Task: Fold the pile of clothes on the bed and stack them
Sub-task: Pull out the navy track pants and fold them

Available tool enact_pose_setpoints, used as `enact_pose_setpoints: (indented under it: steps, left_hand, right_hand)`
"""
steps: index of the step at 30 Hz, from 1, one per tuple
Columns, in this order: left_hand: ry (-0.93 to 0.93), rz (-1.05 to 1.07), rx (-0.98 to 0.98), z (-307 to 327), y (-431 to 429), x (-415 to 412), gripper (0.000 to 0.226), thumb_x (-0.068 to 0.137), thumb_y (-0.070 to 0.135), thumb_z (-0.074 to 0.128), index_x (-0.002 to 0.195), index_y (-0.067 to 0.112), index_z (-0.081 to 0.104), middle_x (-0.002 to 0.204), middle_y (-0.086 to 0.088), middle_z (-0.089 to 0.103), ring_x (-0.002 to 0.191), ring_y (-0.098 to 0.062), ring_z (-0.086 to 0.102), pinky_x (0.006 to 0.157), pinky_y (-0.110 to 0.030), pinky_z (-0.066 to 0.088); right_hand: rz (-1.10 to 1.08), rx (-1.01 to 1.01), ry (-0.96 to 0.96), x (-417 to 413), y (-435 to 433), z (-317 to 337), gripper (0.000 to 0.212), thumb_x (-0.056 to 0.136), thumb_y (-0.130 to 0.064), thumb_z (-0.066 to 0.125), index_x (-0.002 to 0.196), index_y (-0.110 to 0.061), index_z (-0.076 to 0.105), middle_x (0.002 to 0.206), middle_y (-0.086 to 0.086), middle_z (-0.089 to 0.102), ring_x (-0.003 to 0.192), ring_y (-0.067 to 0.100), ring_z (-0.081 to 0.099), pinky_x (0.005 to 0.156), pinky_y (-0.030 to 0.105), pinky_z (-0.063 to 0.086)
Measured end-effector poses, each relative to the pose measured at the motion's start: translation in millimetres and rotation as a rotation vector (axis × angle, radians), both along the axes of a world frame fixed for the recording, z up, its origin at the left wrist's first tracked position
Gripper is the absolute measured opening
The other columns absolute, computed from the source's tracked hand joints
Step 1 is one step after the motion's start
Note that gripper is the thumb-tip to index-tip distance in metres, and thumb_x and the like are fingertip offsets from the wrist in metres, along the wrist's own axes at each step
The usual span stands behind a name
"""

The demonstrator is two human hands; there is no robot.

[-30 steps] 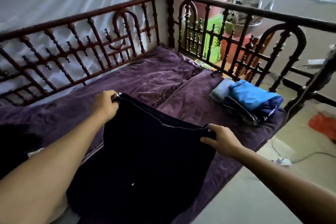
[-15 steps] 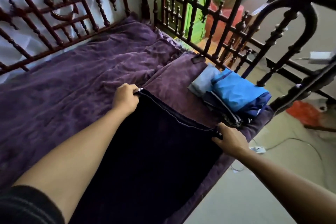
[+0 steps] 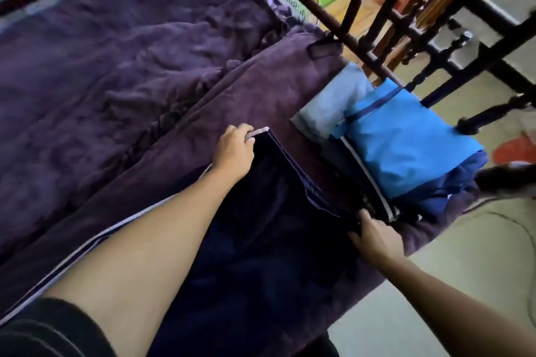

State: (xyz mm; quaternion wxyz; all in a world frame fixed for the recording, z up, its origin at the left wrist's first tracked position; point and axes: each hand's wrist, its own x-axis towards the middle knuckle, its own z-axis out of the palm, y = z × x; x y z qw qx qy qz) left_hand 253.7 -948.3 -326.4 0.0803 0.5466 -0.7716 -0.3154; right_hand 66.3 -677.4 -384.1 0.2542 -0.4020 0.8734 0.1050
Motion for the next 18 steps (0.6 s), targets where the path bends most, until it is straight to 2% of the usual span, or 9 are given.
enact_pose_setpoints:
  steps: [3, 6, 8, 12, 15, 18]
  left_hand:
    - [-0.031, 0.107, 0.035, -23.4, 6.6, 21.5, 0.034, 0.095, 0.011, 0.05, 0.128, 0.008, 0.054, 0.122, -0.021, 0.052, 0.112, -0.037, 0.051, 0.095, -0.04, 0.039]
    - [-0.084, 0.269, 0.082, -32.6, 22.4, 71.4, 0.03, 0.094, 0.008, 0.05, 0.123, 0.006, 0.057, 0.118, -0.02, 0.055, 0.106, -0.038, 0.054, 0.091, -0.042, 0.043]
    - [-0.131, 0.361, 0.12, -33.9, 40.4, 113.6, 0.026, 0.094, 0.005, 0.048, 0.117, 0.005, 0.061, 0.113, -0.02, 0.059, 0.103, -0.038, 0.056, 0.088, -0.042, 0.045]
    - [-0.216, 0.574, 0.213, -32.0, 84.8, 210.8, 0.025, 0.092, 0.001, 0.047, 0.109, 0.005, 0.065, 0.111, -0.018, 0.065, 0.102, -0.037, 0.059, 0.087, -0.04, 0.046]
    - [-0.295, 0.7, 0.242, -30.6, 118.2, 288.9, 0.023, 0.089, 0.004, 0.054, 0.109, 0.007, 0.065, 0.112, -0.017, 0.063, 0.101, -0.035, 0.06, 0.085, -0.039, 0.047]
    - [-0.367, 0.88, 0.263, -33.6, 150.7, 368.6, 0.027, 0.089, 0.008, 0.057, 0.116, 0.009, 0.062, 0.118, -0.018, 0.056, 0.102, -0.034, 0.058, 0.085, -0.04, 0.048]
  right_hand:
    - [0.172, 0.087, 0.049, -2.6, -5.7, -10.3, 0.048, 0.086, -0.037, 0.055, 0.13, -0.024, 0.042, 0.123, 0.002, 0.055, 0.114, 0.025, 0.053, 0.074, 0.034, 0.049]
    - [0.315, -0.035, 0.049, 2.3, -20.9, 2.4, 0.054, 0.076, -0.025, 0.064, 0.129, -0.021, 0.054, 0.122, 0.004, 0.056, 0.113, 0.029, 0.05, 0.076, 0.04, 0.052]
    - [0.418, -0.072, 0.022, 17.7, -36.0, 11.3, 0.051, 0.078, -0.026, 0.063, 0.128, -0.021, 0.056, 0.122, 0.002, 0.056, 0.112, 0.028, 0.051, 0.078, 0.04, 0.051]
    - [0.634, -0.085, -0.103, 74.9, -80.3, 18.8, 0.037, 0.09, -0.03, 0.046, 0.126, -0.025, 0.052, 0.123, -0.004, 0.05, 0.118, 0.02, 0.044, 0.082, 0.033, 0.05]
    - [0.716, -0.115, -0.187, 135.8, -115.9, 19.7, 0.03, 0.089, -0.029, 0.048, 0.118, -0.022, 0.055, 0.115, -0.004, 0.056, 0.117, 0.02, 0.048, 0.077, 0.037, 0.051]
    - [0.828, -0.15, -0.218, 201.1, -142.5, 7.3, 0.027, 0.091, -0.032, 0.047, 0.115, -0.024, 0.056, 0.112, -0.006, 0.058, 0.114, 0.017, 0.05, 0.076, 0.034, 0.049]
